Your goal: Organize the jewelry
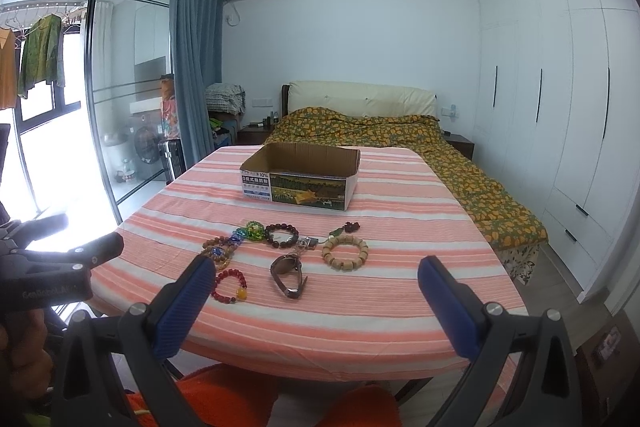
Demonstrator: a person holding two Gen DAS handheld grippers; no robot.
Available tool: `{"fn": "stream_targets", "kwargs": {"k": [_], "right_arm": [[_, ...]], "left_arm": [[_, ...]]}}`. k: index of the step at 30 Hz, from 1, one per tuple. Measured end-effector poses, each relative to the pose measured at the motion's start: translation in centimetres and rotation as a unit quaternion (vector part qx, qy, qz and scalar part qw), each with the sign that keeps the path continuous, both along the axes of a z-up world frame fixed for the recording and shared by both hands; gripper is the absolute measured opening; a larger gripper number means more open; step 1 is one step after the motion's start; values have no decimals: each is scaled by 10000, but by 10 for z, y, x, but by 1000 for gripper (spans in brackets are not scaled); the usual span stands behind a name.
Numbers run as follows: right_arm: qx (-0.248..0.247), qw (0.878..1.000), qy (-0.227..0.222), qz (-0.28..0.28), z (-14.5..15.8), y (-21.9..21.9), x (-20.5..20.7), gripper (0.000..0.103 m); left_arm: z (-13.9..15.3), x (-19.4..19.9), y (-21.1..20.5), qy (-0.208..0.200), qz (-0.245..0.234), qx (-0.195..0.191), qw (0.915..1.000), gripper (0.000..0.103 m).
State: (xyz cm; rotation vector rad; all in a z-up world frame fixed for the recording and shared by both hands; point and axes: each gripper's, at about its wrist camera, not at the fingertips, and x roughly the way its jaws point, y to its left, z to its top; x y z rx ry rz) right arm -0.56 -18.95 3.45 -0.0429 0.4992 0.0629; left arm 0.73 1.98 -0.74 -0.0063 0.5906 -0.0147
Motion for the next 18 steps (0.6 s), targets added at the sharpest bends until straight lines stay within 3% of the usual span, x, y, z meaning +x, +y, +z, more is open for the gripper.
{"fn": "stream_targets", "kwargs": {"k": [18], "right_arm": [[22, 9995, 325, 53, -10, 2, 41, 103]], "left_arm": [[-17, 42, 11, 399, 227, 141, 9988, 103]]}}
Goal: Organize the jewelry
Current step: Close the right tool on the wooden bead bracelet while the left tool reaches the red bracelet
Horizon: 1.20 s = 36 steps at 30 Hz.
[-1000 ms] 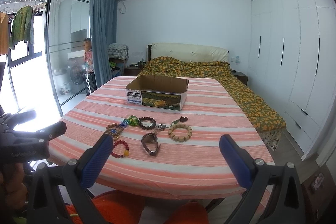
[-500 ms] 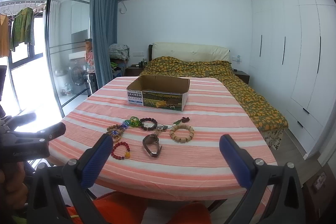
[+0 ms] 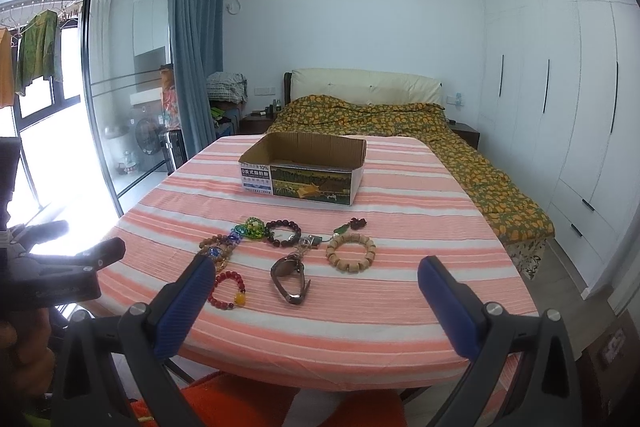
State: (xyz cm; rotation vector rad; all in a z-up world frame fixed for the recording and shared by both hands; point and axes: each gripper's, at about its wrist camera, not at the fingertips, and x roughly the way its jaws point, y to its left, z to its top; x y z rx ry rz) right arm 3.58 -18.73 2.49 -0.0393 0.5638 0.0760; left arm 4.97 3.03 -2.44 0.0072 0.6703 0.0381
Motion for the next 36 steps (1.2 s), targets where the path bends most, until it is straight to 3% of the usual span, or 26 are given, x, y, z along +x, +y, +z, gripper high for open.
{"fn": "stream_targets", "kwargs": {"k": [12, 23, 29, 36], "right_arm": [[54, 9993, 366, 44, -17, 1, 33, 103], [294, 9961, 771, -324, -48, -38, 82, 103], [263, 9938, 1013, -374, -64, -59, 107, 103], [166, 9923, 1187, -304, -95, -78, 138, 103]], "left_arm": [[-22, 35, 24, 357, 175, -201, 9990, 103], [-73, 97, 46, 1017, 271, -134, 9944, 103], [-97, 113, 39, 1498, 109, -261, 9883, 103], [-111, 129, 9, 1702, -150, -139, 9852, 103]]}}
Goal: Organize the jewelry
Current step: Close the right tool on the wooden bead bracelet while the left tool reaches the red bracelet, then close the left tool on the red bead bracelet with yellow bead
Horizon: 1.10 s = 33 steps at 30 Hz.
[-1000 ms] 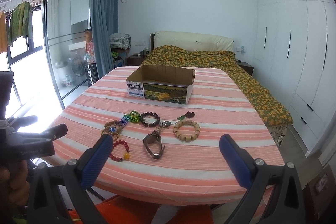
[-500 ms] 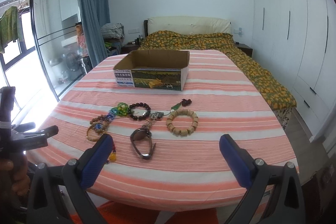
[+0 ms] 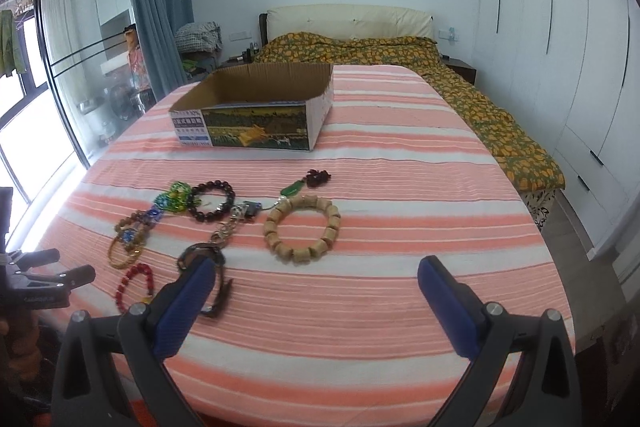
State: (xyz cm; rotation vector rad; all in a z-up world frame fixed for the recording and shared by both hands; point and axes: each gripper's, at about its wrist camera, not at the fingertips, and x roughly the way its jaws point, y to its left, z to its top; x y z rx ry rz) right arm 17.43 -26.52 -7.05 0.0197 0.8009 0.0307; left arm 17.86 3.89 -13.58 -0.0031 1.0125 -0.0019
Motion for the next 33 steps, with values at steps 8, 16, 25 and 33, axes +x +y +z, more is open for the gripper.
{"fn": "stream_targets", "kwargs": {"k": [8, 16, 25, 33], "right_arm": [[82, 9996, 242, 97, -48, -13, 48, 103], [96, 9978, 652, -20, -86, -9, 106, 80], [-427, 9960, 769, 151, -95, 5, 110, 56], [-411, 9955, 827, 215, -87, 7, 98, 15]], "left_arm": [[-37, 20, -14, 313, 217, 321, 9988, 103], [-46, 18, -13, 318, 392, 356, 9981, 103], [-48, 14, -6, 334, 437, 142, 9984, 103], [-36, 4, -21, 410, -159, 91, 9990, 32]]}}
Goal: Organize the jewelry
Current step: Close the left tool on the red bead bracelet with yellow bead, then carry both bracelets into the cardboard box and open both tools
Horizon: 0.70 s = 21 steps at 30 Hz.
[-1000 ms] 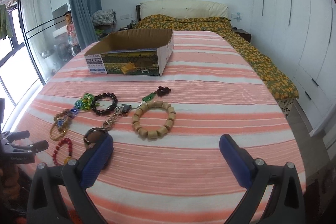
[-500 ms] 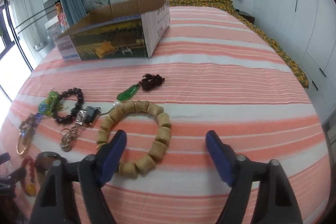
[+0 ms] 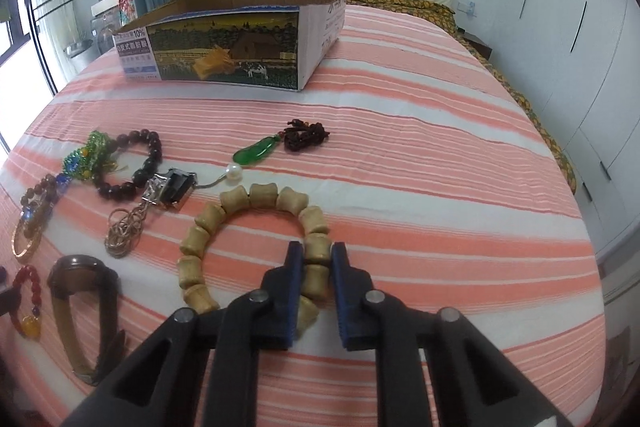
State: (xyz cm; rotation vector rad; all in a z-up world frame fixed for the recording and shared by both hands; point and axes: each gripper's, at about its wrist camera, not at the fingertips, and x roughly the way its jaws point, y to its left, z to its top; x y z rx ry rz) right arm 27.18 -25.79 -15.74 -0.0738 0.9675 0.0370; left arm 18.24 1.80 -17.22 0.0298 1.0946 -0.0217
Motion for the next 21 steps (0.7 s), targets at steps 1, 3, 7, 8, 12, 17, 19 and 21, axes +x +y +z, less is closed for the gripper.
{"fn": "stream_targets", "kwargs": {"k": [1, 3, 7, 8, 12, 17, 19, 21], "right_arm": [[103, 9999, -16, -29, 4, -2, -1, 15], [275, 9996, -73, -65, 15, -5, -3, 15], [445, 9984, -345, -4, 48, -6, -9, 15], [478, 9981, -393, 13, 54, -5, -10, 15], [549, 9969, -550, 136, 77, -5, -13, 15], [609, 9957, -642, 257, 97, -3, -16, 15], [665, 9951, -661, 319, 103, -2, -16, 15], [680, 9945, -686, 416, 111, 1, -14, 15]], "left_arm": [[1, -1, -3, -9, -121, -39, 9999, 10], [1, 0, -1, -2, -172, -185, 9997, 8], [9, 6, 30, 64, 54, -1128, 9936, 7], [12, 6, 35, 18, 78, -1239, 9923, 7], [31, 11, 50, -160, 83, -1595, 9870, 7], [58, 18, 57, -366, -6, -1795, 9831, 7], [69, 21, 62, -442, -53, -1840, 9819, 7], [81, 28, 64, -502, -121, -1898, 9805, 7]]}}
